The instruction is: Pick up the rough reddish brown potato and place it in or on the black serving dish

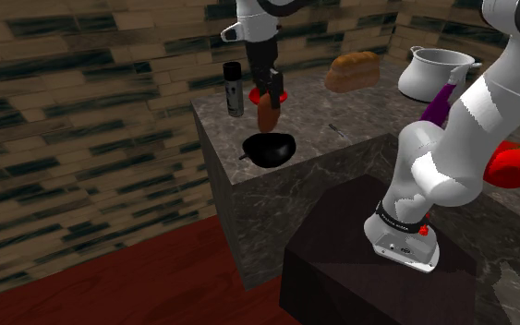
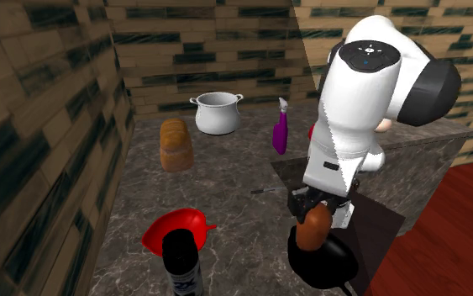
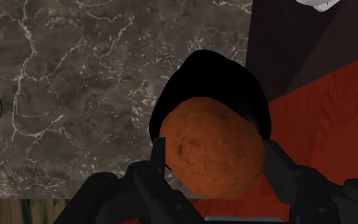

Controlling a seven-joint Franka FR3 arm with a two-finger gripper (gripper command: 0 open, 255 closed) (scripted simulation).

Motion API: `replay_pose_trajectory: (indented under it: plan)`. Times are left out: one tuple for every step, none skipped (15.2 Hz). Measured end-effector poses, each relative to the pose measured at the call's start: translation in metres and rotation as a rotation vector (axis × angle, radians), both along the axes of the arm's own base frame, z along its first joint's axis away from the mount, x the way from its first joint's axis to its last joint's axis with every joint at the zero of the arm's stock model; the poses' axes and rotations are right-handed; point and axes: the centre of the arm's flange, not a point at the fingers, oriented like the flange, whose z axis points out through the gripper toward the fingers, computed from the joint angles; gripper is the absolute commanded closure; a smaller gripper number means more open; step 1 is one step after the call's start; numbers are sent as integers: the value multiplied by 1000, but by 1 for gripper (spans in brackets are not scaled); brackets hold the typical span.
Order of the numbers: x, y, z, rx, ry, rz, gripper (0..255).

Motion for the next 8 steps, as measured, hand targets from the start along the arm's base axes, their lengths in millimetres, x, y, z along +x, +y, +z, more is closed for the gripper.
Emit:
replay_pose_trajectory:
  plan:
    - [0,13,0,0,0,0,255]
    - [0,25,1,1,0,0,255]
    - [0,44,-2,0,0,1,255]
    - [-4,52,-2,0,1,1,255]
    - [-3,55,-5,0,0,1,255]
    - [-4,58,-9,0,0,0,255]
    - [-4,59,-14,0,0,0,255]
    - [-4,60,-19,0,0,-1,255]
